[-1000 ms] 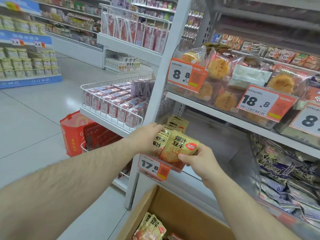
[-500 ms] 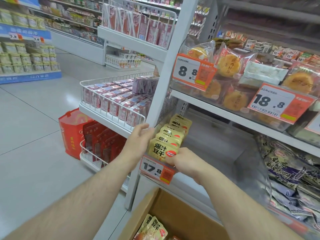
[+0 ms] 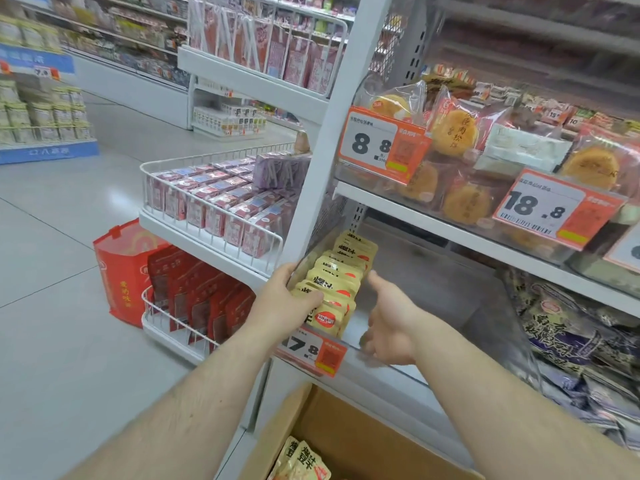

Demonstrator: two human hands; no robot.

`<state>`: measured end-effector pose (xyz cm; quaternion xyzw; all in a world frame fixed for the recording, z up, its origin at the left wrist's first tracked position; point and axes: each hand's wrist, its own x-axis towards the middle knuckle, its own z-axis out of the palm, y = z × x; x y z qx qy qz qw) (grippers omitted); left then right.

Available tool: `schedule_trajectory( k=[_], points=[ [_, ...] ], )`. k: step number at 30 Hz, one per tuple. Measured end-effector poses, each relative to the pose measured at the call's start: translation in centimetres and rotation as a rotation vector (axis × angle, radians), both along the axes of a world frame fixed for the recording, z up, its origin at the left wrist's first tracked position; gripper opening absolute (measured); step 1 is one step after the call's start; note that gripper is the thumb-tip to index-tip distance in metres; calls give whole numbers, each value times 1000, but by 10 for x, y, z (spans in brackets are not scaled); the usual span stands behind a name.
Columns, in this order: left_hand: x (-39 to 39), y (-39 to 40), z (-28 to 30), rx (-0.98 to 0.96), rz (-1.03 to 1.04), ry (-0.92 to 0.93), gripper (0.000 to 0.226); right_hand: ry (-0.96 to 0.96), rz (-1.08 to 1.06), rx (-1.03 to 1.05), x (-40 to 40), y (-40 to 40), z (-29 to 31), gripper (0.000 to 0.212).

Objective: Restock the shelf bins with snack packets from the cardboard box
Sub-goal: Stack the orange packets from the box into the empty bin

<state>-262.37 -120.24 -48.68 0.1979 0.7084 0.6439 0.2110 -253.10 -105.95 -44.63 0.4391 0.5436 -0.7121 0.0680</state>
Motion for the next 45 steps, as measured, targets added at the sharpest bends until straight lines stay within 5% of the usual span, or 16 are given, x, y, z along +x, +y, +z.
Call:
schedule_trajectory(
  k=[5,9,12,16,19,24,28,36,41,45],
  points=[
    [9,5,0,11,63,-16,32,57,29,-72,-26,-26,-2,70],
    [9,5,-1,14,55,-27,33,-7,180,-8,-22,-9,-5,78],
    [3,7,2,37,80,-40,22,-40,73,52,-30,7,-16,92],
    [-4,14,0,41,118,50,33,191,58,-168,-40,8,-31,89],
    [-8,17,-4,43,153,77,34,37,142,-9,-43,22,-26,103],
    [-15,19,-8,30,123,84,32,189,-258,122,-66,58,-21,85],
    [-21,20,-12,59,130,50,26,351,-273,-59,-92,56,-29,89],
    [-27,22,-16,102,85,25,25,352,-392,-24,-88,75,-28,89],
    [-30,23,-19,94,87,49,23,354,-308,56,-112,89,-41,66],
    [-30,24,-21,99,89,68,23,356,-210,47,-108,95,-31,73]
  ],
)
